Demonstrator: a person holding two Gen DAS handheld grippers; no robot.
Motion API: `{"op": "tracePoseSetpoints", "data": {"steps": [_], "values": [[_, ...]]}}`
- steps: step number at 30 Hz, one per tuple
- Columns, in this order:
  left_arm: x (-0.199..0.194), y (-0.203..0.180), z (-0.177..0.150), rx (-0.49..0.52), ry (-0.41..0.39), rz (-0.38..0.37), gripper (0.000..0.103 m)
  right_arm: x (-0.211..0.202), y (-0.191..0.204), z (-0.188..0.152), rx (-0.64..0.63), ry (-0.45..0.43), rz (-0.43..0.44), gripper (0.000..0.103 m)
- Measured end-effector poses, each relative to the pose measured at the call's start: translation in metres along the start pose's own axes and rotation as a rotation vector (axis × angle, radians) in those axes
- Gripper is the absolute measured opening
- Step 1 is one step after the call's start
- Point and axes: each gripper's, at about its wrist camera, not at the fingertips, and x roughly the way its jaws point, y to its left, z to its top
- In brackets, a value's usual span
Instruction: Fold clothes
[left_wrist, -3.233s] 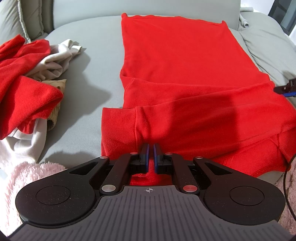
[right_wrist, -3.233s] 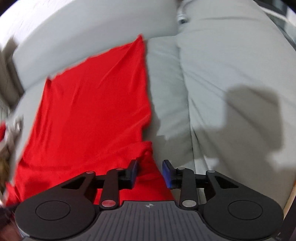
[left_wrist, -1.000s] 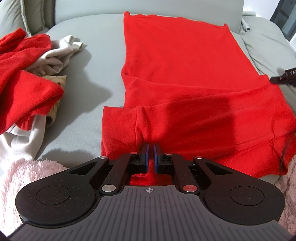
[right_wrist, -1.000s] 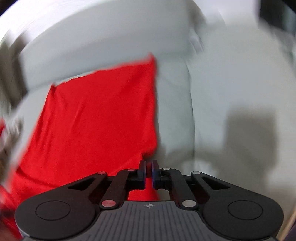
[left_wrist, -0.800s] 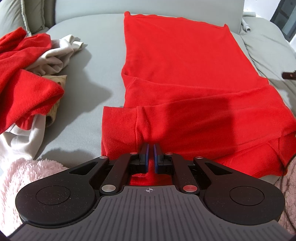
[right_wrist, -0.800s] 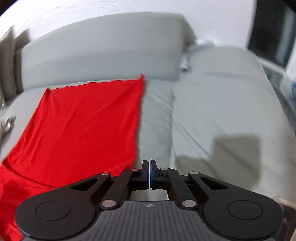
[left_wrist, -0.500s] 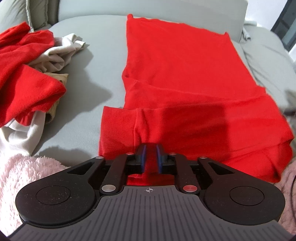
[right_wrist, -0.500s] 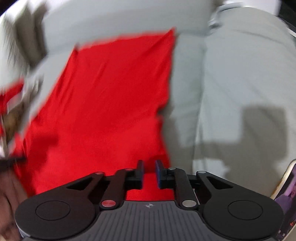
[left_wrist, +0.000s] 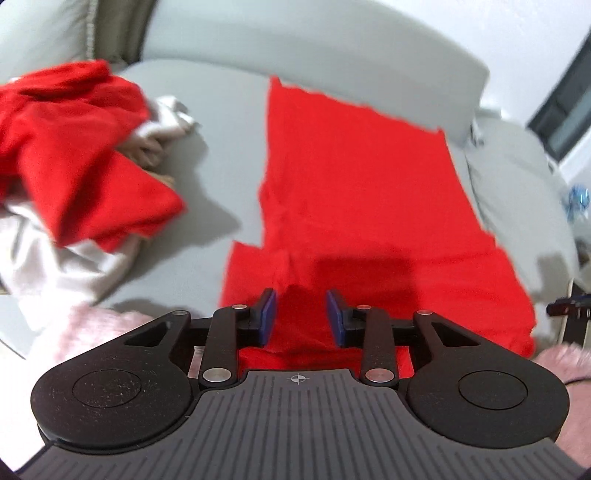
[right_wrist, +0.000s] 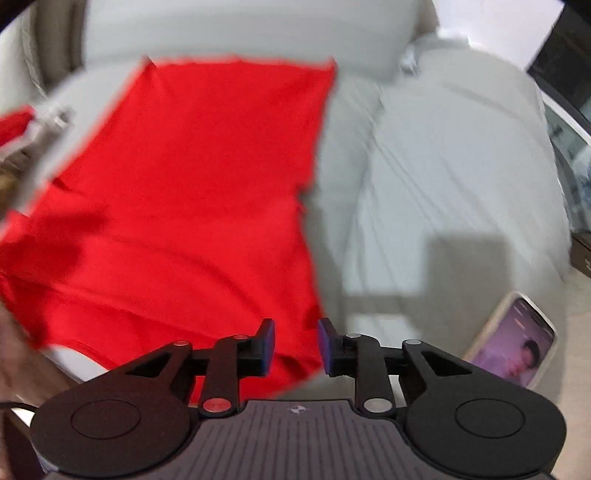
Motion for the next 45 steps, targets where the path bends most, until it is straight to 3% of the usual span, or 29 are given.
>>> {"op": "tracePoseSetpoints", "data": {"steps": [2, 4, 9, 12, 15, 20, 24, 29, 30, 33, 39, 42, 45], "values": [[-0.003, 0.005, 0.002, 0.001, 0.0, -0.01, 0.019, -0.002, 0.009, 0.0, 0.005, -0.024, 0.043, 0.025], [-0.001, 0.002, 0.0, 0.016, 0.017, -0.034, 0.014, 0.004, 0.022, 0.0, 0.002, -0.034, 0.081, 0.024], [0.024, -0.036, -0.008, 0.16, 0.078, -0.094, 0.015, 0.036, 0.076, 0.007, -0.06, -0.018, 0.194, 0.016], [0.047, -0.054, -0.011, 0.224, 0.129, -0.08, 0.021, 0.043, 0.104, 0.007, -0.106, -0.061, 0.183, 0.016], [0.058, -0.052, -0.014, 0.219, 0.18, -0.063, 0.023, 0.06, 0.118, 0.003, -0.145, -0.019, 0.145, 0.016], [0.061, -0.039, -0.017, 0.173, 0.24, -0.037, 0.021, 0.043, 0.103, -0.018, -0.146, 0.058, 0.091, 0.016], [0.042, -0.034, -0.015, 0.116, 0.182, -0.057, 0.021, 0.026, 0.082, -0.025, -0.095, 0.06, 0.107, 0.017], [0.036, -0.066, -0.01, 0.209, 0.121, -0.086, 0.025, 0.02, 0.079, -0.008, -0.021, -0.028, 0.12, 0.02], [0.039, -0.071, -0.009, 0.221, 0.12, -0.086, 0.026, 0.021, 0.081, -0.001, -0.012, -0.052, 0.119, 0.025], [0.052, -0.09, -0.006, 0.283, 0.113, -0.059, 0.031, 0.03, 0.091, 0.02, -0.004, -0.096, 0.123, 0.025], [0.085, -0.092, -0.011, 0.315, 0.15, 0.043, 0.031, 0.062, 0.11, 0.033, -0.036, -0.064, 0.139, 0.025], [0.09, -0.083, -0.019, 0.332, 0.162, 0.02, 0.031, 0.076, 0.111, 0.02, -0.108, -0.003, 0.111, 0.025], [0.084, -0.079, -0.014, 0.315, 0.198, 0.015, 0.031, 0.067, 0.104, 0.015, -0.073, 0.018, 0.099, 0.025]]}}
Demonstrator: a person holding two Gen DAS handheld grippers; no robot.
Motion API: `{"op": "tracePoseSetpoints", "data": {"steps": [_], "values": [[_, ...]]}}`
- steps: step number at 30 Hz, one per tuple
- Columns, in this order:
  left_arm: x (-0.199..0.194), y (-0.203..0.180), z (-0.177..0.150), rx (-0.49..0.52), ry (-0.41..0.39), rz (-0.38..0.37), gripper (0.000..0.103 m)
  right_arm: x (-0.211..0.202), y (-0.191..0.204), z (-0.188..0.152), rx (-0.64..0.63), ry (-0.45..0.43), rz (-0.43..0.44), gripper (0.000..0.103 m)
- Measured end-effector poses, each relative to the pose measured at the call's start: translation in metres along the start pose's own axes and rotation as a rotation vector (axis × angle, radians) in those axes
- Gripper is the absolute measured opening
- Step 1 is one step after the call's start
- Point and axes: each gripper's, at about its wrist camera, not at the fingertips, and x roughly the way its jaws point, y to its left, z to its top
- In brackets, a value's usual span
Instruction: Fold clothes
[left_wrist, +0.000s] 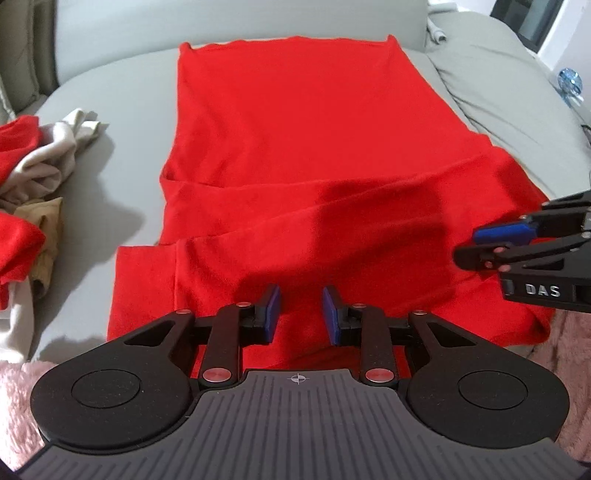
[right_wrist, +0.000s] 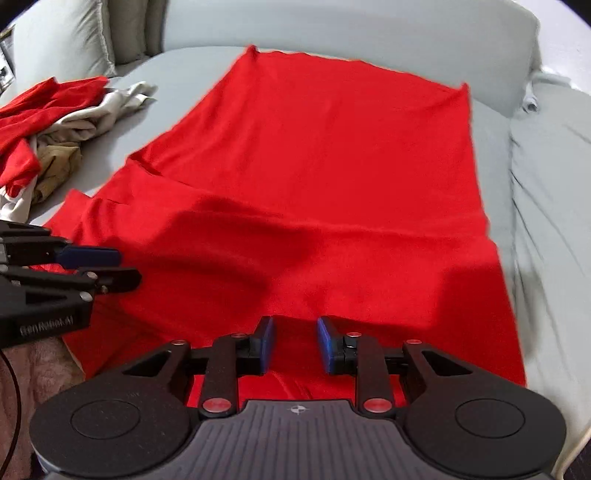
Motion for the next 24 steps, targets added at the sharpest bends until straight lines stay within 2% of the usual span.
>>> {"op": "tracePoseSetpoints", "data": {"steps": [3, 5, 8, 10, 15, 20, 24], "values": [[-0.011, 0.004, -0.004, -0.013, 0.012, 0.003, 0.035, -0.018, -0.006, -0.008, 0.033, 0.029, 0.004, 0.025], [-0.019, 0.006, -0.015, -0.015, 0.012, -0.004, 0.041, -0.027, -0.008, -0.017, 0.039, 0.024, 0.018, 0.026], [-0.025, 0.009, -0.031, -0.035, 0.018, -0.013, 0.044, -0.042, -0.01, -0.034, 0.068, 0.004, 0.045, 0.031], [-0.025, 0.016, -0.041, -0.085, 0.036, -0.01, 0.044, -0.047, -0.011, -0.046, 0.121, -0.015, 0.071, 0.032], [-0.03, 0.02, -0.042, -0.115, 0.018, 0.013, 0.047, -0.045, -0.001, -0.057, 0.155, -0.001, 0.105, 0.033], [-0.034, 0.011, -0.044, -0.082, 0.016, 0.025, 0.048, -0.052, 0.003, -0.058, 0.154, -0.021, 0.122, 0.036], [-0.033, 0.014, -0.036, -0.102, 0.021, -0.018, 0.049, -0.053, -0.001, -0.055, 0.159, -0.035, 0.115, 0.036]]}}
